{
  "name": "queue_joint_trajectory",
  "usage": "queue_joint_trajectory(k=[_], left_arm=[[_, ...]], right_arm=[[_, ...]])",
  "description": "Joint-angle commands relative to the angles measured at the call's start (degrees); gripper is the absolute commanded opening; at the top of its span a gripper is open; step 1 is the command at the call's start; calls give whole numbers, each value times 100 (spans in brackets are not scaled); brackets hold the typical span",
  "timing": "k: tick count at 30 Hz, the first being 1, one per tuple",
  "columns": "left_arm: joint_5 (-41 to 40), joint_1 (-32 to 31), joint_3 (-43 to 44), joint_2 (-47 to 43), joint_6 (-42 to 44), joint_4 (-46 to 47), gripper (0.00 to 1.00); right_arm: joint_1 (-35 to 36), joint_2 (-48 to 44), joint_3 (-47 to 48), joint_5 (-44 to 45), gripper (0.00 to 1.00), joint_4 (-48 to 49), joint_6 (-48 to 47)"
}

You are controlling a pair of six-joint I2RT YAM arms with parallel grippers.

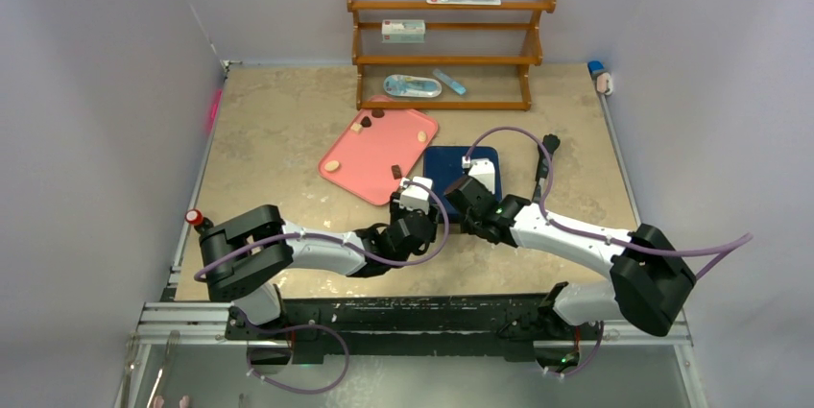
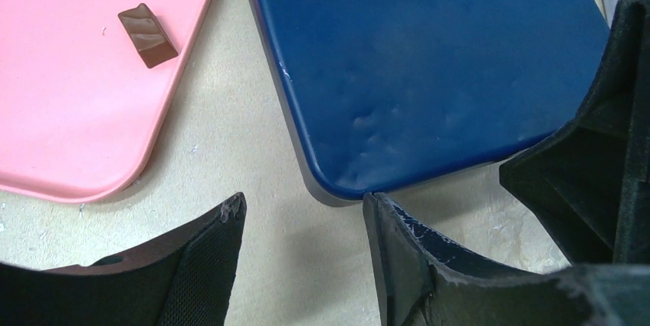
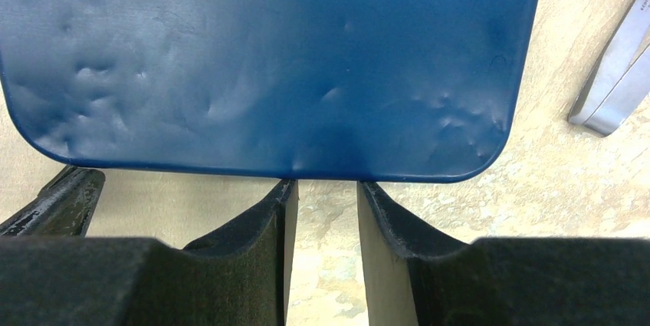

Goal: Pack the chocolate
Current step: Close the box lid on the packing box.

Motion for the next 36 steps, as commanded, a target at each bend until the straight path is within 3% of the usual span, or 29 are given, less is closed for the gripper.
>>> queue_joint_trajectory(k=[1,24,30,36], left_arm=[[31,60,58,39,19,202,57],[209,139,68,8,-49,125,58],[799,93,41,-344,-514,-574,57],[1339,-189,249,-1161,-929,-1863,56]], right_arm=[[31,68,217,296,37,-113,2],[38,-59,137,233,37,-214,34],[74,-442,-25,41,38,-443,74],[256,-1207,-94,-129,40,-1090,340]])
